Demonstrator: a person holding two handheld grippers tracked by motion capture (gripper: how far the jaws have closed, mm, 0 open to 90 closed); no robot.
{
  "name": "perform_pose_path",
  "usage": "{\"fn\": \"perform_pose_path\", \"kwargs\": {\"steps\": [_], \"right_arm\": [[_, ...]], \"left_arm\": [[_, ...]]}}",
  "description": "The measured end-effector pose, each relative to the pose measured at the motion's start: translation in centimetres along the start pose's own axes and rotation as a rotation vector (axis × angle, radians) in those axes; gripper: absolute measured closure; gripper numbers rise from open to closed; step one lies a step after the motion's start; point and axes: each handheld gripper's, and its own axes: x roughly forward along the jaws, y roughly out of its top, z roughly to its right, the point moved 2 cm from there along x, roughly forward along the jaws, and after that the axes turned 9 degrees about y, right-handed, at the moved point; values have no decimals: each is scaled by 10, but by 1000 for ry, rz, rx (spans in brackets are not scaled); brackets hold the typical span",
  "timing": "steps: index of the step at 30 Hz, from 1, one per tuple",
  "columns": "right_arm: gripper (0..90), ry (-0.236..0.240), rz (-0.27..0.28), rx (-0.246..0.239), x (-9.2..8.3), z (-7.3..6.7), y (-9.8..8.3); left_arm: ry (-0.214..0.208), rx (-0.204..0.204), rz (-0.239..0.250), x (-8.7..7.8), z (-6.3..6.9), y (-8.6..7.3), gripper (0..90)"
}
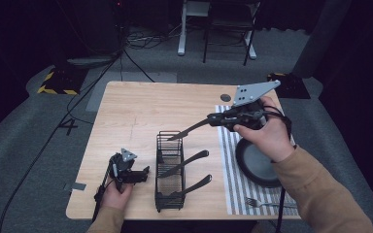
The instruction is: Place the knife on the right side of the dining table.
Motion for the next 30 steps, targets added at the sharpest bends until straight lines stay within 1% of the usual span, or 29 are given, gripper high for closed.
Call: {"fn": "perform_pose_path", "kwargs": {"steps": [2,3,4,6,12,13,15,19,23,26,30], "right_arm": [[841,-4,13,5,-9,0,2],[841,-4,13,5,-9,0,2],[840,-8,26,8,-17,-2,3],[840,-19,36,4,-25,-2,6],[840,-52,52,7,-45,-2,10],[840,-52,52,7,-45,-2,10],[841,-66,57,12,-55,-1,10],[841,-92,67,32,-68,0,8],[840,-136,62,52,-78,4,4],[840,-171,57,72,-83,8,-1],[840,-201,60,106,-87,18,-8]], "left_arm": [[0,0,0,0,0,0,93],[0,0,0,0,0,0,93],[0,0,0,0,0,0,93],[0,0,0,0,0,0,93],[-1,0,0,0,0,0,93],[-1,0,0,0,0,0,93],[-1,0,0,0,0,0,93],[0,0,0,0,0,0,93],[0,0,0,0,0,0,93],[-1,0,0,0,0,0,93],[0,0,0,0,0,0,93]]}}
